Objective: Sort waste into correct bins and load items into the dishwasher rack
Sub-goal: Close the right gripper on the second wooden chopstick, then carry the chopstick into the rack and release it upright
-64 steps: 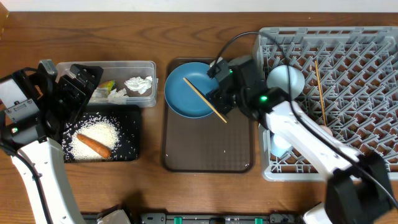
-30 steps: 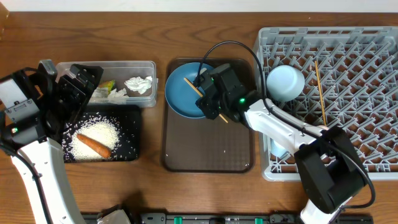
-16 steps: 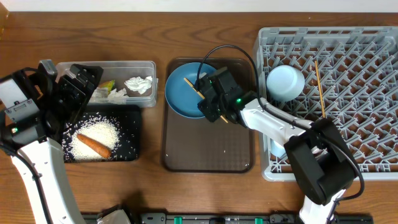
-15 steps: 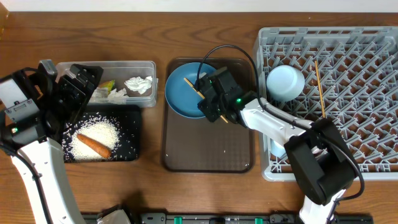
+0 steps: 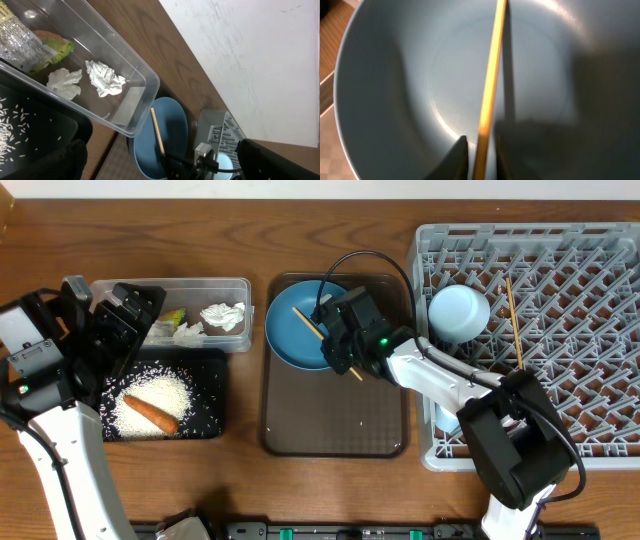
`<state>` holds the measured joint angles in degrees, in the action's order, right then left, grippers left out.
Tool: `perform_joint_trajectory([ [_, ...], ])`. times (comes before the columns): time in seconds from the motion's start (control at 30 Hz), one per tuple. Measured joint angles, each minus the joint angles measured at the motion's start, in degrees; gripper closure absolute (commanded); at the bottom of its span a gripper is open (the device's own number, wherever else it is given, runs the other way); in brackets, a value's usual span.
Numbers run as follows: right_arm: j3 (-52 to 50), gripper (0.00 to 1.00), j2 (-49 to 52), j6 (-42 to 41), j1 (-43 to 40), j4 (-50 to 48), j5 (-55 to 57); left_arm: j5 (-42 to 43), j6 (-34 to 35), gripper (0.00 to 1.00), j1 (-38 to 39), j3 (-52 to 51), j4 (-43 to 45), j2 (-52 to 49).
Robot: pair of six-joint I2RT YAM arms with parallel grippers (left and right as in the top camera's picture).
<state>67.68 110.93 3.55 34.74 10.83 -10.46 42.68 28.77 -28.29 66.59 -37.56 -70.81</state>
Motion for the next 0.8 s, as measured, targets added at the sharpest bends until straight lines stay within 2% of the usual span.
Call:
perform_joint_trajectory([
  [0.1,0.0,0.98,0.0,0.0,0.0,0.0,-0.02,0.0,0.0,0.02,0.0,0.0,0.0,0.0],
  [0.5,0.0,0.99,-0.81,-1.49,0.0,0.09,0.02,0.0,0.0,0.02,0.0,0.0,0.02,0.0],
  [0.63,0.0,0.99,-5.79,-2.01,-0.33,1.07,0.02,0.0,0.0,0.02,0.0,0.0,0.0,0.0],
  [0.8,0.04,0.99,-18.1,-2.38,-2.75,5.07,3.17,0.0,0.0,0.02,0.0,0.0,0.0,0.0],
])
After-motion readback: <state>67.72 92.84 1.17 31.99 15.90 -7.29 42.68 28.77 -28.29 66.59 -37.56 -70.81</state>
